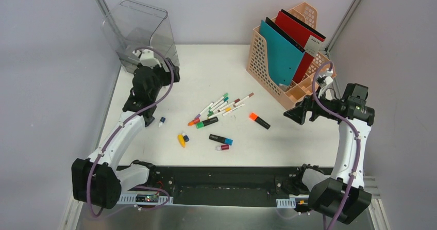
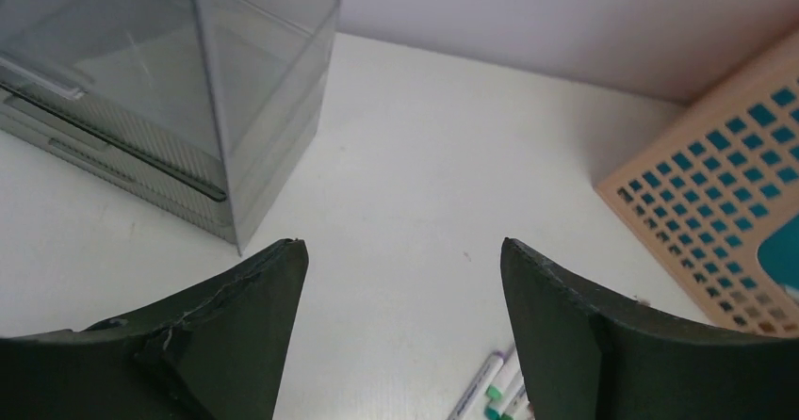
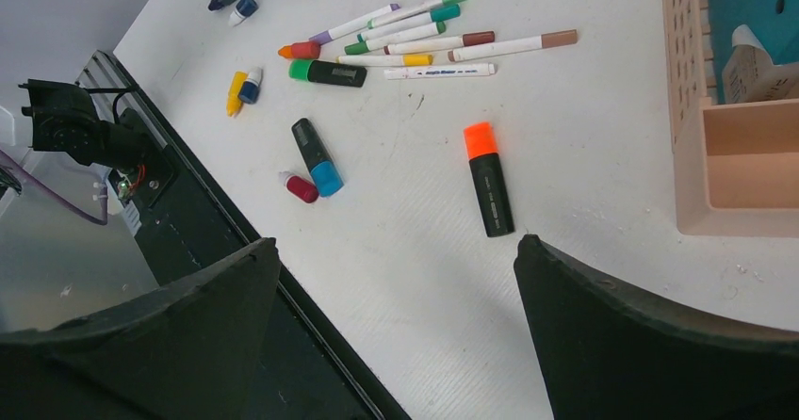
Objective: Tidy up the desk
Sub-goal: Move the storage box to the center of the board.
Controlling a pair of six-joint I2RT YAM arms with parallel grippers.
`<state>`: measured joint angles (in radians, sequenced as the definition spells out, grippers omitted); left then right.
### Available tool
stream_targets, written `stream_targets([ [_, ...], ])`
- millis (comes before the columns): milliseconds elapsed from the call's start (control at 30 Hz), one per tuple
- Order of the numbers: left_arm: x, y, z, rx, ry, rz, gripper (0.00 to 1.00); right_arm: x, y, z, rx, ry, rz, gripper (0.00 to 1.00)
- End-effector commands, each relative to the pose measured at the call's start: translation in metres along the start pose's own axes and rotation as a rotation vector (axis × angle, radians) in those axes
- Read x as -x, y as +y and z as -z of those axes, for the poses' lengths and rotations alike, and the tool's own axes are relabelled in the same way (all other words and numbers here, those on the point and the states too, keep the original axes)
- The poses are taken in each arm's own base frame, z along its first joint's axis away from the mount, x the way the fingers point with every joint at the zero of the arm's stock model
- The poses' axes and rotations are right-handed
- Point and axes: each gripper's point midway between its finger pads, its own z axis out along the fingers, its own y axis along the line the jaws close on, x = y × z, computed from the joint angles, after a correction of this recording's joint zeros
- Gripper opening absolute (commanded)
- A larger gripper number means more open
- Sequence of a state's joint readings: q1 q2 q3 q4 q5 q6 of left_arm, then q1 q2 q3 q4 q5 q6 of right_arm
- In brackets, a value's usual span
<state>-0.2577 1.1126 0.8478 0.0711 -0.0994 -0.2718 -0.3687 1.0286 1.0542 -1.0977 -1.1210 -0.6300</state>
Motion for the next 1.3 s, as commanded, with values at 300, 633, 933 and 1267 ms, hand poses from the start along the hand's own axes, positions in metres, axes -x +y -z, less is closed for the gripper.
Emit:
stream_targets([
  [300,0.066,0.055,-0.039,0.143,-0.202,0.172,0.65,0.003,0.008,-0.001,0.004,0.005,0.084,0.99],
  [633,0.064,0.083,-0.067,0.251,-0.189,0.052,0.62,0.002,0.009,-0.002,0.010,0.010,0.088,0.99],
  [933,0.060,0.097,-0.085,0.305,-0.174,-0.043,0.55,0.002,0.009,-0.003,0.015,0.010,0.088,0.99],
  [1267,0.051,0.096,-0.102,0.265,-0.141,-0.082,0.28,0.002,0.010,-0.003,0.021,0.009,0.087,0.99],
])
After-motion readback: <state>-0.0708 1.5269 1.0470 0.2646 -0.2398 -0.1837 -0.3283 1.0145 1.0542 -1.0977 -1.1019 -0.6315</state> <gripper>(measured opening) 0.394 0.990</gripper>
